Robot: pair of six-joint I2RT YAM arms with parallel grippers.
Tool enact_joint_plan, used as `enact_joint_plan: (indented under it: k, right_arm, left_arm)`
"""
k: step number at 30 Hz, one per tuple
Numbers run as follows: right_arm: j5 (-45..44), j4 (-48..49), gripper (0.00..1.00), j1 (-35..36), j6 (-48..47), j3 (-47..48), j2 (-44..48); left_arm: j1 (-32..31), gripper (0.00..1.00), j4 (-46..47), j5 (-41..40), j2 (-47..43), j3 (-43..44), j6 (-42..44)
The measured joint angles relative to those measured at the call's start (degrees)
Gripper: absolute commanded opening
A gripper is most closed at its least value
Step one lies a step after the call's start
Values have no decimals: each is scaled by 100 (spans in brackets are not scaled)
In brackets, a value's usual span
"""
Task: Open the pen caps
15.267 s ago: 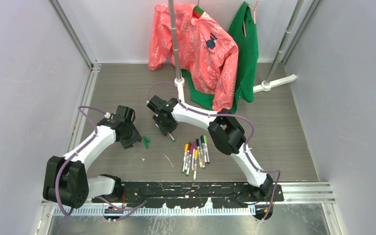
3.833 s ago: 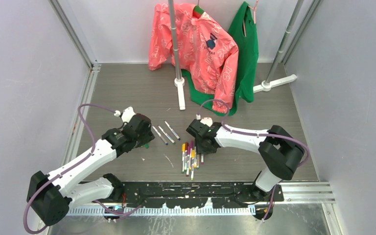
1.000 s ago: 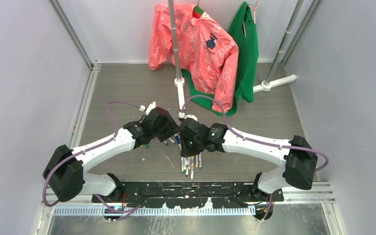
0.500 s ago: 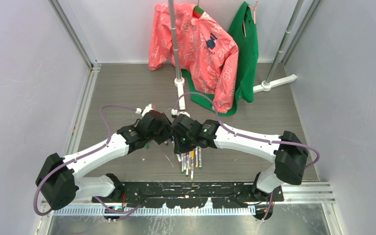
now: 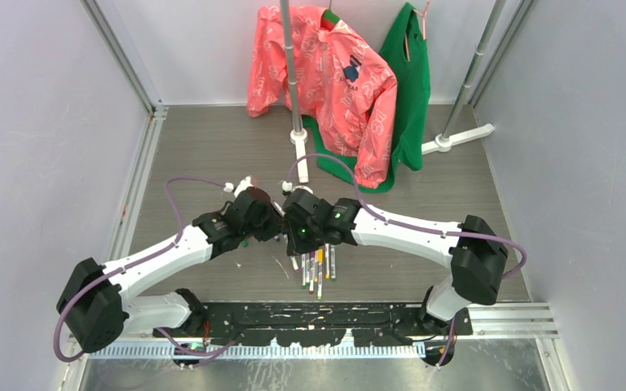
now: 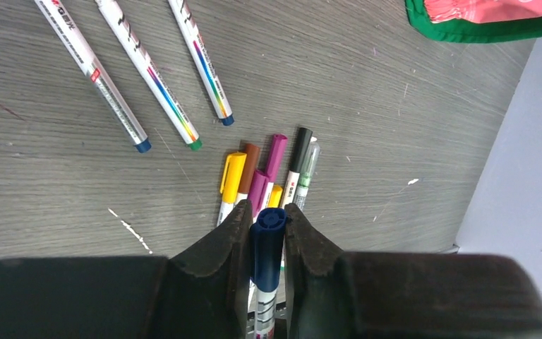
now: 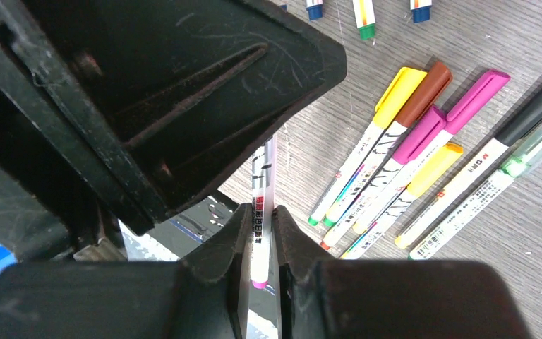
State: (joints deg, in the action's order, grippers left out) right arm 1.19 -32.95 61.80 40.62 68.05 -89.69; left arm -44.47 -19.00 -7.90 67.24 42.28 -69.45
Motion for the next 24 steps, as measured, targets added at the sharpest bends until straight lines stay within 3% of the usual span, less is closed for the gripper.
enact_joint_plan:
  k: [4, 9, 12, 15, 24]
  right_arm:
    - [24, -2, 1, -4, 2, 2, 0]
    - [63, 7, 4, -2, 2, 0, 2]
    - [81, 63, 21, -2, -15, -39, 20]
    - [90, 85, 31, -2, -50, -90, 74]
    - [114, 181, 33, -4, -179, -131, 234]
  left_arm:
    - [13, 0, -42, -15, -44, -52, 83]
    - [13, 0, -2, -46, -140, -146, 37]
    - [13, 0, 37, -59, -184, -208, -11]
    - [13, 0, 79, -44, -186, -234, -68]
    - [13, 0, 214, -52, -275, -273, -212]
